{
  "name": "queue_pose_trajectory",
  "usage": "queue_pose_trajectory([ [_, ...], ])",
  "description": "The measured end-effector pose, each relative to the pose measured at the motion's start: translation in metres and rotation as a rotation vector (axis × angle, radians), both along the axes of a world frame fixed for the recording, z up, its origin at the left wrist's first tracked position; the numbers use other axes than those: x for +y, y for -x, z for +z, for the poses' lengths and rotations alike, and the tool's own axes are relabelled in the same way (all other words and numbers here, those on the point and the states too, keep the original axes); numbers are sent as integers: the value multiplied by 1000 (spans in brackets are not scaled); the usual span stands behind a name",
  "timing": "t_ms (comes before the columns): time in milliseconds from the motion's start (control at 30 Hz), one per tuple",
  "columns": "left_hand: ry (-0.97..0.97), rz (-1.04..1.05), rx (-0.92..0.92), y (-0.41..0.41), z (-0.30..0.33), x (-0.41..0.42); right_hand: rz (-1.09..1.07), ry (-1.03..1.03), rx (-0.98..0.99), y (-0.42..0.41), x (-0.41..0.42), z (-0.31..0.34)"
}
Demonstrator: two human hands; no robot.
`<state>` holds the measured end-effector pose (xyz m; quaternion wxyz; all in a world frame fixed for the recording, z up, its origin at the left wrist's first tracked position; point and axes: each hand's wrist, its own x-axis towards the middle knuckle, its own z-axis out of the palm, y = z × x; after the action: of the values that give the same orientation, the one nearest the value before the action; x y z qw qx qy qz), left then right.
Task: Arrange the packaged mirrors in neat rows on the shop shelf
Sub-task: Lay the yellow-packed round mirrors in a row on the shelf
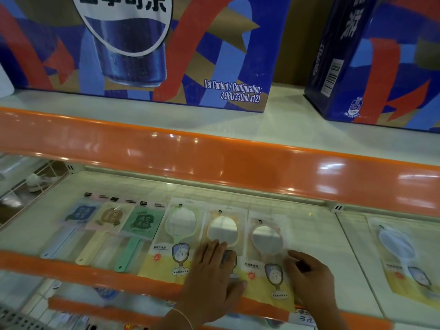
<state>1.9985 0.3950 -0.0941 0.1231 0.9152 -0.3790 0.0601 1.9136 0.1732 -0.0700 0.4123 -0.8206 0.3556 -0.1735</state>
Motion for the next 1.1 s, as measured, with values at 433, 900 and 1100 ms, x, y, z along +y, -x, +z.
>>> queue_pose_trajectory([
  [433, -18, -31, 25, -1, 5, 2, -6, -29, -45, -1, -4, -9],
  [900, -27, -11, 39, 0, 6, -2, -91, -37, -72, -6, -8, -13],
  [1100, -24, 1, 42, -1, 5, -1, -85, -4, -44, -7, -9, -14],
])
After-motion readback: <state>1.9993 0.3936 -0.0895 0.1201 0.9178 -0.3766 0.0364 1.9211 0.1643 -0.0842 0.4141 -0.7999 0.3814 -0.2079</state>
